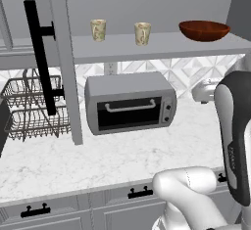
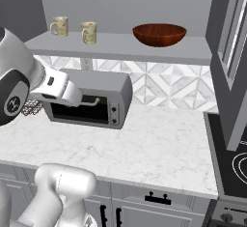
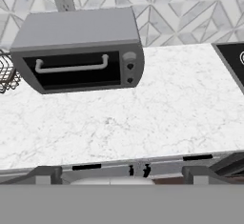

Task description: Gather all objects into one cabinet and sort the glasses and bowls to opposite sides.

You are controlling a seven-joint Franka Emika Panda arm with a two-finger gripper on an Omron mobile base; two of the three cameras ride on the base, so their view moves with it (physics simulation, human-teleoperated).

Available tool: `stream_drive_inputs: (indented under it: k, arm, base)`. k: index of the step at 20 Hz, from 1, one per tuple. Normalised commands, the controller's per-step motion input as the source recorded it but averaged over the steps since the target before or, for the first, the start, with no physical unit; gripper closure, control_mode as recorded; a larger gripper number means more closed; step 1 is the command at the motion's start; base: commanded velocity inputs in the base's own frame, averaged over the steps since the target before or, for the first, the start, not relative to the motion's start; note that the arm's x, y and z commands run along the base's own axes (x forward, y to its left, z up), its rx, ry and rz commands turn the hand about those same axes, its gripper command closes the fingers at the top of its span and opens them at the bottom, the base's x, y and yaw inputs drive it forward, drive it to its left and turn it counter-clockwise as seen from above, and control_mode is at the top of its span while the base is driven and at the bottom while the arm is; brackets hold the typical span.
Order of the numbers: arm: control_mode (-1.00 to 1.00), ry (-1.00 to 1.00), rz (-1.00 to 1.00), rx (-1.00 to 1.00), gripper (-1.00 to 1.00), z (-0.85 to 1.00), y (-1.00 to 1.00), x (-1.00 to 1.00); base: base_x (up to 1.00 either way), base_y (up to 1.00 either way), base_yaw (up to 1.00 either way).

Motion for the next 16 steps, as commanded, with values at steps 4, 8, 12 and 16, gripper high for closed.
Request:
stream_drive_inputs:
  k: [4,8,12,16]
  arm:
    - [-1.0,-0.01,0.01,0.0,-1.0,0.0,0.01,-0.06]
    - [1.0,0.0,0.02,0.0,-1.0,0.0,0.0,0.0]
    - [1.0,0.0,0.0,0.0,-1.0,0.0,0.0,0.0]
    - [1.0,0.0,0.0,0.0,-1.0,0.0,0.0,0.0]
  base:
    - [0.0,0.0,0.0]
    - [0.0,0.0,0.03]
    - [-0.26,0.11,0.16]
    - [-0.51,0.16,0.46]
